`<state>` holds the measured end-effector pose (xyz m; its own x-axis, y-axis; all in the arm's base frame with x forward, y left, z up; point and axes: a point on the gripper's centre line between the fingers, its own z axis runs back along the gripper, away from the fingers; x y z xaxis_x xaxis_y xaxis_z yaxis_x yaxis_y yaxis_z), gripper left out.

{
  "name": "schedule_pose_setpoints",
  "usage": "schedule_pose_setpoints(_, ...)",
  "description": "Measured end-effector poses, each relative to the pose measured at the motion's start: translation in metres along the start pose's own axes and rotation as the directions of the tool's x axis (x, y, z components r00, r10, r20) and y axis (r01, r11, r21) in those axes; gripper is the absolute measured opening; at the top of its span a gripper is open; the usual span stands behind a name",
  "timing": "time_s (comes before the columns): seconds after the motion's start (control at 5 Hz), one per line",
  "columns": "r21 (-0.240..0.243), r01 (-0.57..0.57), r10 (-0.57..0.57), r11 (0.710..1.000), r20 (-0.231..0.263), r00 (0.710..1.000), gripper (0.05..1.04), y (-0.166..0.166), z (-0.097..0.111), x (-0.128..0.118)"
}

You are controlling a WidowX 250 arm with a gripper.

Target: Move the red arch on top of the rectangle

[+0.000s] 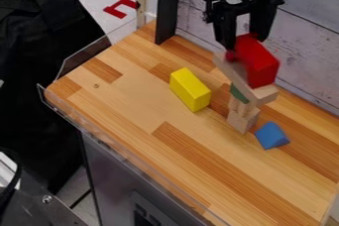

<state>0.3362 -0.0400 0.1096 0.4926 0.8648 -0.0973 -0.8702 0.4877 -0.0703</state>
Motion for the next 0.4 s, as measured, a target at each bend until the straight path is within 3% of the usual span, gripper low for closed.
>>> schedule_pose_setpoints(0.2, 0.007, -0.003, 0.003, 1.0, -0.001, 1.0, 1.005, -0.0016, -0.0004, 0.0007)
schedule_pose_setpoints(0.4, 0.013, -0.004, 0.005, 1.0, -0.005, 1.0, 1.001, -0.0013, 0.0034, 0.0005)
